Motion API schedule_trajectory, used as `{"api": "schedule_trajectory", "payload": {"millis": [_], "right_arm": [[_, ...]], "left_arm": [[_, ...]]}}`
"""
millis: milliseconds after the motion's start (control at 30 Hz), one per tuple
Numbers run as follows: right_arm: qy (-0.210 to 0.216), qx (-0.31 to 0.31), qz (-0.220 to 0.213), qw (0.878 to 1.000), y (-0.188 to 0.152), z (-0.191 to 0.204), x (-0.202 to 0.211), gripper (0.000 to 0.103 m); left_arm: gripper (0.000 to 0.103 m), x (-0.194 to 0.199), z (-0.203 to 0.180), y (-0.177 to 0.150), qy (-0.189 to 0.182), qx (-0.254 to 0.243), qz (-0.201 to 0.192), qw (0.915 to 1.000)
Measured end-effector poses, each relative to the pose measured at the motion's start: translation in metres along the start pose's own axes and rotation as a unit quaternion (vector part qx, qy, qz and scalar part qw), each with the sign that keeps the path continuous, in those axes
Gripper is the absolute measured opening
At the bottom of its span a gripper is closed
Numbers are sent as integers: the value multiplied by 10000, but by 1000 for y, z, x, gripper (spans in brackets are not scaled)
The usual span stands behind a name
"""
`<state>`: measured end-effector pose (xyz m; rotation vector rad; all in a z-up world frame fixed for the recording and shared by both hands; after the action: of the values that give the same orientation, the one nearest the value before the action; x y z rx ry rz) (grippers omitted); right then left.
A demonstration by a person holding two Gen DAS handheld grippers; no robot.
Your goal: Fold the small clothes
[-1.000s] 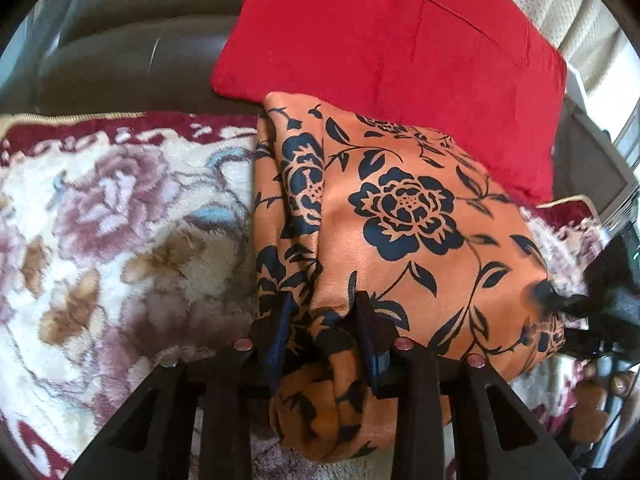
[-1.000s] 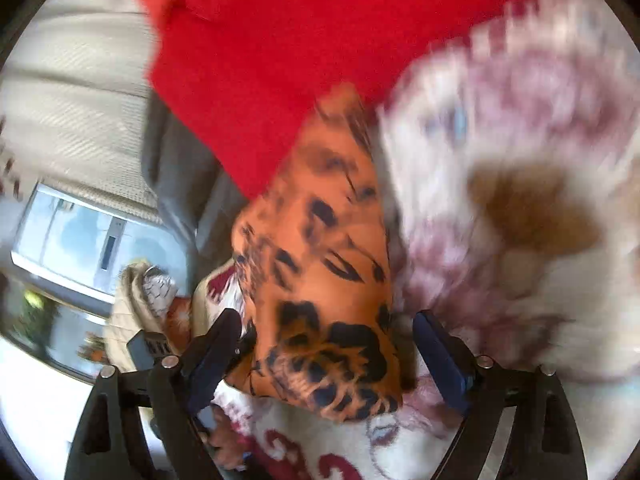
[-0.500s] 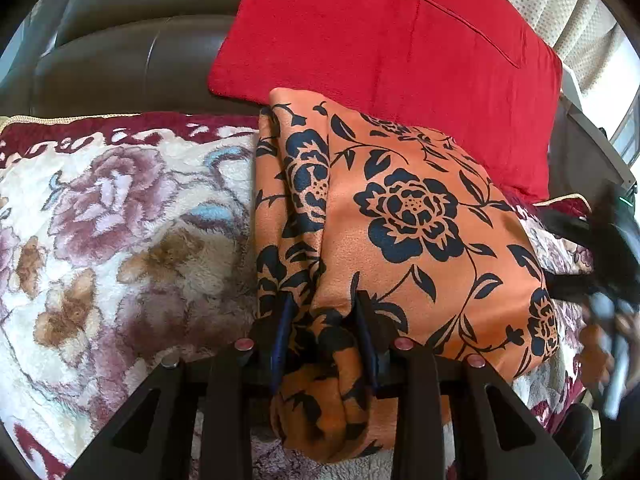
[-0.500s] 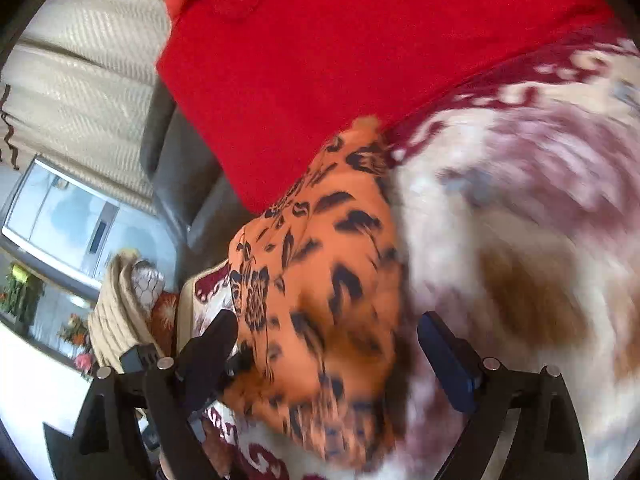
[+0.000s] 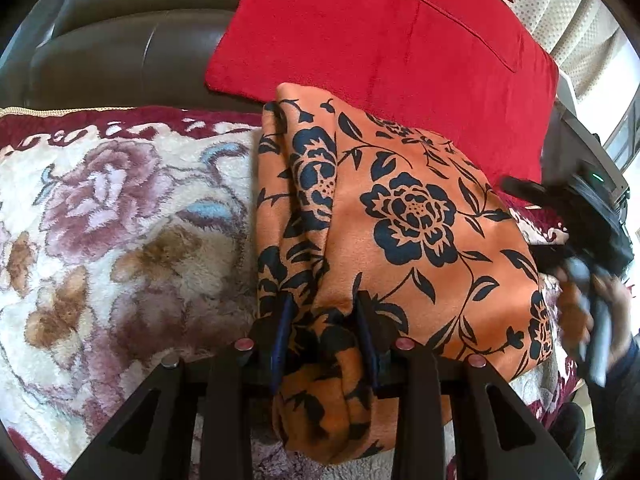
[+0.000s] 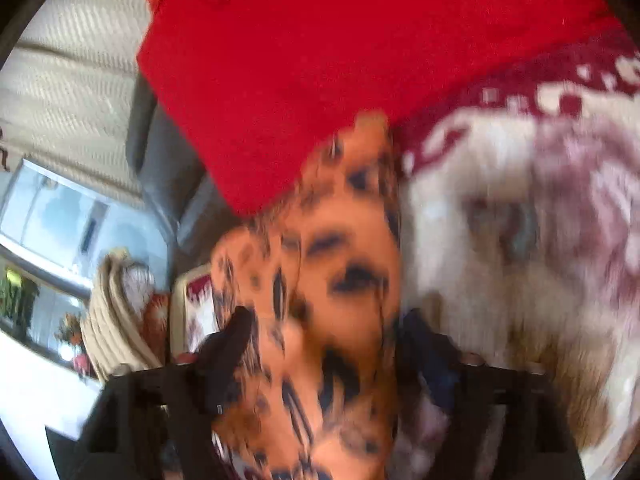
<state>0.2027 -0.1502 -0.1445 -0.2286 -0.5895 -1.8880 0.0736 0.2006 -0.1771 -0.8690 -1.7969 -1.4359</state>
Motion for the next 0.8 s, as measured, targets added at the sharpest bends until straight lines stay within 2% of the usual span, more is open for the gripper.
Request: {"api": "schedule_trajectory", "payload": {"millis": [33, 67, 100, 133, 233, 300, 333, 433, 533, 633, 667, 700, 733, 800], "right_arm": [[-49, -72, 26, 10000, 8, -6, -9, 84], [-106, -217, 151, 9996, 16, -15, -22, 68], [-137, -358, 332, 9987, 20, -22, -34, 43], [-22, -445, 474, 9979, 22, -25, -42, 30], [-260, 191, 206, 9993, 15, -4, -30, 29], [-355, -226, 259, 9988, 11, -24, -34, 32], [-177, -284, 265, 9991, 8, -28, -33, 37], [-216, -198, 361, 9989, 3, -18, -17, 77], [-152, -38, 402, 9991, -15, -9, -3, 77], [-89, -122, 559, 9983, -47, -7, 1, 75], [-96, -25, 611, 9981, -56, -5, 1, 51], [-197, 164, 637, 9976, -64, -1, 1, 42], [-412, 307, 677, 9964, -70, 0, 1, 40], [-382, 186, 640, 9970, -70, -6, 2, 40]], "left_arm": [[34, 1, -1, 0, 15, -11, 1, 10000], [34, 1, -1, -1, 16, -25, 1, 10000], [34, 2, -2, -1, 17, -30, 13, 10000], [34, 2, -1, -1, -1, -22, 19, 10000], [34, -1, 0, -1, -21, -27, 22, 10000], [34, -1, -1, 0, 34, -46, 45, 10000], [34, -1, -1, 0, 26, -63, 52, 10000], [34, 0, 3, 3, -78, 54, 93, 9999], [34, 6, 7, 4, -139, 242, 129, 9995], [33, 23, 9, -2, -248, 329, -18, 9991], [33, 23, 8, -7, -97, 238, -39, 9997], [32, 18, 8, -11, 9, 177, 53, 9998], [31, 12, 10, -13, 20, 191, 130, 9997], [30, 15, 10, -12, 75, 268, 123, 9995]]}}
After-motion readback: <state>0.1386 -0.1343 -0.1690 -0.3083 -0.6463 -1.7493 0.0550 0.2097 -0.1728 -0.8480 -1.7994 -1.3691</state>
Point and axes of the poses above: each gripper's, at about its wrist camera, not at the fingertips, and x roughly against the way its jaws point, z to its left, y to its top, the point moved 1 cm from there along -x, roughly the way its jaws point, and after that the axes turned 12 degrees about y, right-handed, at the moved point
